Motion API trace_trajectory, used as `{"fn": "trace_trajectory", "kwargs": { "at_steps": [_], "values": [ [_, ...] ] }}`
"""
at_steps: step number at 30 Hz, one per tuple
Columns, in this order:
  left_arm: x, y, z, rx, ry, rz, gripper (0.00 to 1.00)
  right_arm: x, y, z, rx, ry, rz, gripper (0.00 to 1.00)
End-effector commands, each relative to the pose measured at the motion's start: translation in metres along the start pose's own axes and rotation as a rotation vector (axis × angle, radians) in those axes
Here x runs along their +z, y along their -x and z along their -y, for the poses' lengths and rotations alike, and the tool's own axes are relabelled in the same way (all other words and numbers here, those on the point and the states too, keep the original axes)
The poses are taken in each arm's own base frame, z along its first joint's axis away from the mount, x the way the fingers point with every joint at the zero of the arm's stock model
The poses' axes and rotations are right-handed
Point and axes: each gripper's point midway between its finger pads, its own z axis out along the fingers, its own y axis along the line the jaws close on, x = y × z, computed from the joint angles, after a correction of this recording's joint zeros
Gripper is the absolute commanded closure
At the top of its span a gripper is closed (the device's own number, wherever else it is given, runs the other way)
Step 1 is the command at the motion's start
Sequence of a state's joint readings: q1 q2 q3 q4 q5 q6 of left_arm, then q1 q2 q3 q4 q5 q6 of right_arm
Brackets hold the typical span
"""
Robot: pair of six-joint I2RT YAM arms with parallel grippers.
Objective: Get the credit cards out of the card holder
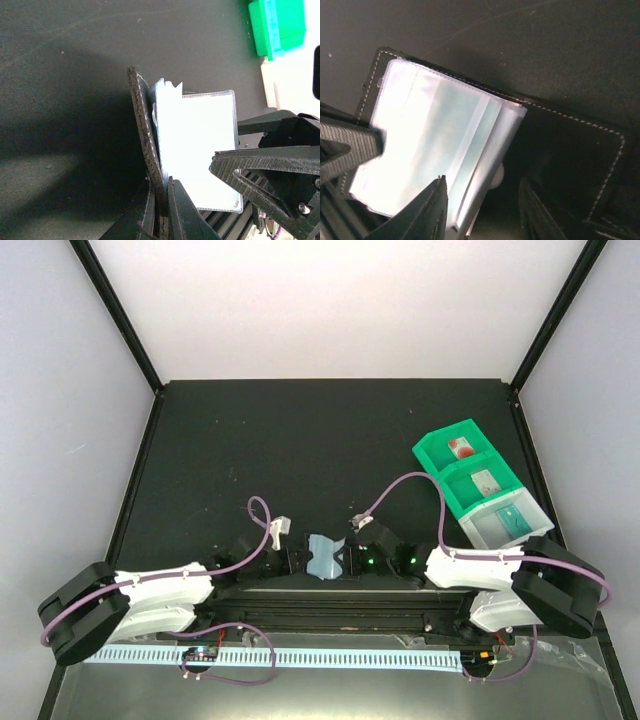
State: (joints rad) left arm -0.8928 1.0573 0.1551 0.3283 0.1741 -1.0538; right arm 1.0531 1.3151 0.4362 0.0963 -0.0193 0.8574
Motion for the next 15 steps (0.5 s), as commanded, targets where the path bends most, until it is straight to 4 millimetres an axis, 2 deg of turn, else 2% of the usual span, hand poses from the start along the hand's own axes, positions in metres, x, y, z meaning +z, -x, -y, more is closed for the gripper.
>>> {"fn": "trace_trajectory", "kwargs": {
  "at_steps": [1, 4, 6, 10, 15],
  "values": [
    [-0.001, 0.0, -0.01, -0.01, 0.044, 0.016, 0.98, -0.005, 0.006, 0.011, -0.014, -0.053, 0.045, 0.63],
    [0.0, -0.001, -0.012, -0.014, 0.049, 0.012, 0.98, -0.007, 0.009, 0.021, -0.032, -0.113, 0.058, 0.74],
    [0.001, -0.001, -0.011, -0.018, 0.047, 0.012, 0.99, -0.012, 0.011, 0.03, -0.046, -0.17, 0.069, 0.75],
    [0.001, -0.001, -0.01, -0.021, 0.037, 0.012, 0.98, -0.028, 0.022, 0.024, -0.067, -0.186, 0.084, 0.64],
    [0.002, 0.001, -0.004, -0.022, 0.022, 0.012, 0.98, -0.048, 0.037, -0.011, -0.072, -0.044, 0.127, 0.49]
  ]
}}
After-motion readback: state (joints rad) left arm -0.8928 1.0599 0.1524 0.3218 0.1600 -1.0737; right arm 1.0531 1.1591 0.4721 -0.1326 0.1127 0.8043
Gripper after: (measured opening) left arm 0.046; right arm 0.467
